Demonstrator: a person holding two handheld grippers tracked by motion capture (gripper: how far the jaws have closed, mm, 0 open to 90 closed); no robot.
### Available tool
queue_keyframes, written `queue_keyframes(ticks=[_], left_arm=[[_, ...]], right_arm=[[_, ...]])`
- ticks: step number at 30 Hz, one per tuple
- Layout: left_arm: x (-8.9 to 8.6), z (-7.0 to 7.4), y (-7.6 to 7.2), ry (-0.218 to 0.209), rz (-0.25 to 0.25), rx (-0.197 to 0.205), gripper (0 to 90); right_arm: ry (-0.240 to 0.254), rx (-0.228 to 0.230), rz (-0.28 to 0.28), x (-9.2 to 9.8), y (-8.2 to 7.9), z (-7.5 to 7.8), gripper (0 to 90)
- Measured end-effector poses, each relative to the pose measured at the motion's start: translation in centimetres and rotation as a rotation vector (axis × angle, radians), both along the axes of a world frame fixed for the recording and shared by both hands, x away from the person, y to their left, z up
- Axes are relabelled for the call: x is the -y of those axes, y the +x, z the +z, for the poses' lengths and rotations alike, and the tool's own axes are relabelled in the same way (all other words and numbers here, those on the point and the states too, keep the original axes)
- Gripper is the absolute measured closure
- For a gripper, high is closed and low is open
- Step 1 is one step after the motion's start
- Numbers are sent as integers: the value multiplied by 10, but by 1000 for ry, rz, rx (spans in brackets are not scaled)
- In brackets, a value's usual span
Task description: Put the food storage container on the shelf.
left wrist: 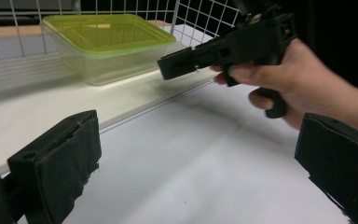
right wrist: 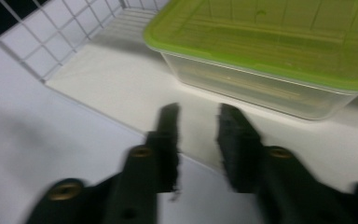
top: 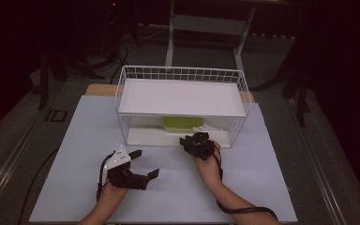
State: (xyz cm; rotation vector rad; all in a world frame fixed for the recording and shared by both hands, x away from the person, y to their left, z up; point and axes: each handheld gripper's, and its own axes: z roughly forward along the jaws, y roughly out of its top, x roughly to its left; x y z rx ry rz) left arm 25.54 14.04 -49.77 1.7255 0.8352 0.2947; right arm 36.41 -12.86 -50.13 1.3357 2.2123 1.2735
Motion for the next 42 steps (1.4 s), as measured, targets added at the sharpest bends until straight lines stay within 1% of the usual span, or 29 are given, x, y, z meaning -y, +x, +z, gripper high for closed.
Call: queue_keyframes(ticks=[1, 2, 3, 5, 6, 7, 8, 9, 10, 11, 14, 16, 17, 18, 19, 20, 22, 24, 25, 27, 28, 30, 32, 33, 37, 39, 40, 41, 42], left_arm=[[1, 0, 0, -6, -3, 4, 9], [2, 1, 0, -8, -6, 5, 9], [3, 1, 1, -5, -13, 4, 9], [4, 1, 2, -6, -26, -2, 9], [5, 1, 3, -26, -43, -8, 9], [5, 1, 3, -39, -57, -15, 9], [6, 1, 4, -36, -61, -21, 9], [6, 3, 5, -35, -71, -23, 9], [6, 4, 5, -39, -74, -24, 9], [6, 6, 6, -38, -70, -21, 9], [7, 11, 9, -35, -70, -5, 9], [8, 13, 10, -32, -71, -4, 9], [9, 14, 10, -31, -76, -6, 9], [9, 15, 10, -28, -81, -1, 9], [9, 15, 10, -28, -81, -1, 9], [9, 16, 9, -26, -84, -2, 9], [9, 17, 7, -32, -93, -5, 9], [8, 18, 5, -34, -103, -6, 9], [7, 19, 3, -30, -111, -6, 9], [7, 19, 1, -24, -118, -3, 9], [5, 21, -5, -10, -135, 3, 9], [2, 22, -8, -13, -138, -2, 9], [1, 22, -9, -15, -139, 0, 9], [-4, 22, -11, -15, -135, -2, 9], [-12, 21, -15, -18, -134, -9, 9], [-12, 21, -15, -18, -134, -9, 9], [-16, 20, -18, -16, -132, -10, 9], [-18, 19, -19, -13, -130, -11, 9], [-19, 18, -20, -13, -131, -13, 9]], right_arm=[[-2, 5, 3, 1, -2, 1, 579], [-11, 21, 8, 2, -5, 4, 509], [-16, 28, 7, 3, -7, 5, 464], [-46, 60, -6, 6, -13, 9, 385], [-60, 69, -10, 9, -17, 11, 327], [-54, 64, 3, 13, -19, 12, 270], [-44, 62, 17, 17, -22, 13, 223], [-34, 56, 20, 20, -23, 14, 197], [-6, 39, 24, 25, -26, 16, 175], [13, 30, 25, 28, -28, 17, 174], [30, 27, 51, 37, -33, 21, 140], [63, 23, 77, 43, -35, 22, 141], [66, 28, 81, 44, -35, 23, 141], [54, 39, 83, 47, -38, 24, 139], [50, 54, 100, 49, -41, 24, 143], [46, 51, 119, 50, -42, 24, 144], [41, 52, 126, 51, -45, 25, 149], [44, 65, 144, 54, -50, 26, 150], [48, 63, 156, 58, -56, 28, 150], [48, 63, 156, 58, -56, 28, 150], [60, 64, 164, 66, -64, 29, 150], [62, 67, 167, 71, -68, 30, 150], [64, 69, 172, 73, -70, 31, 150], [61, 75, 186, 79, -73, 31, 150], [70, 74, 187, 90, -79, 31, 151], [69, 80, 185, 92, -80, 31, 151], [69, 80, 185, 92, -80, 31, 151], [69, 85, 185, 99, -85, 32, 154], [65, 88, 180, 100, -87, 32, 155]])
